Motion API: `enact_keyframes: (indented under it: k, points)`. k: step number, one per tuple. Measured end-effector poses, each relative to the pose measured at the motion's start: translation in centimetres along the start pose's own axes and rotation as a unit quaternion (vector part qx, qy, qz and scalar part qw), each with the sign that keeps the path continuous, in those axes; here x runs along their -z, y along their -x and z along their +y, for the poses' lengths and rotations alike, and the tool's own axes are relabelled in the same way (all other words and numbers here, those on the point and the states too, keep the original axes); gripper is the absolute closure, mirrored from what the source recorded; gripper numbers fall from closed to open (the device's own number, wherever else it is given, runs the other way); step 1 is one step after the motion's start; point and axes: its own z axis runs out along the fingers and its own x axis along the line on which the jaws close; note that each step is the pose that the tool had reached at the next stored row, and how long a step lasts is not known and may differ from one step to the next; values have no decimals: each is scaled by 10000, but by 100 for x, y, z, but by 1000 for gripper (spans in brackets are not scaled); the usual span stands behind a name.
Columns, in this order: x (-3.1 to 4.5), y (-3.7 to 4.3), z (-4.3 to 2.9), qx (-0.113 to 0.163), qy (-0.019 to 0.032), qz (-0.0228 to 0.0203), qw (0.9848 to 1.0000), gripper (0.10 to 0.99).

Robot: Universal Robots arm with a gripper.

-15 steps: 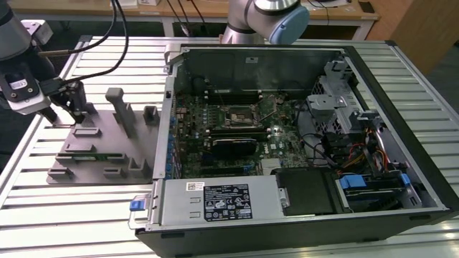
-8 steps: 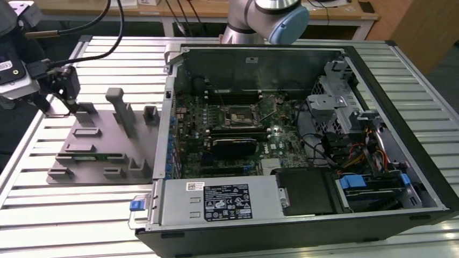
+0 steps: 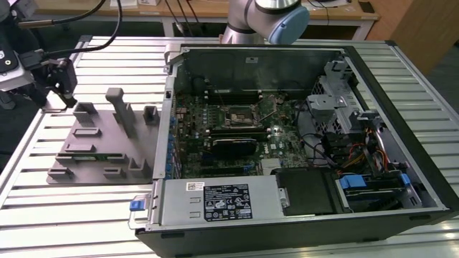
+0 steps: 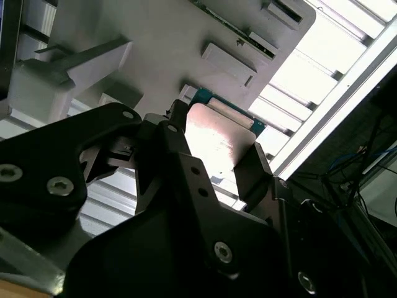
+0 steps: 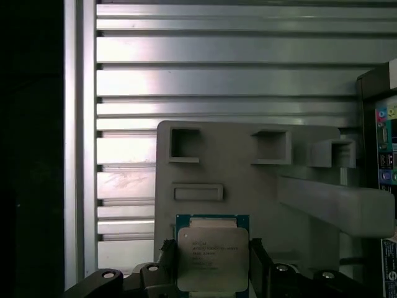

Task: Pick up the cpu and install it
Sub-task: 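Pick up the cpu and move it towards the insertion slot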

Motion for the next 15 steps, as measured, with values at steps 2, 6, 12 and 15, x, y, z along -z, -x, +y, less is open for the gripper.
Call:
enact_keyframes:
  k: [2, 6, 12, 15]
  points:
    - [37, 2, 2, 0, 0, -11, 10000, 541]
    - [113, 6, 7, 2, 2, -38, 10000, 541]
    - [247, 13, 14, 3, 2, -77, 10000, 541]
    - [288, 15, 17, 3, 3, -89, 10000, 541]
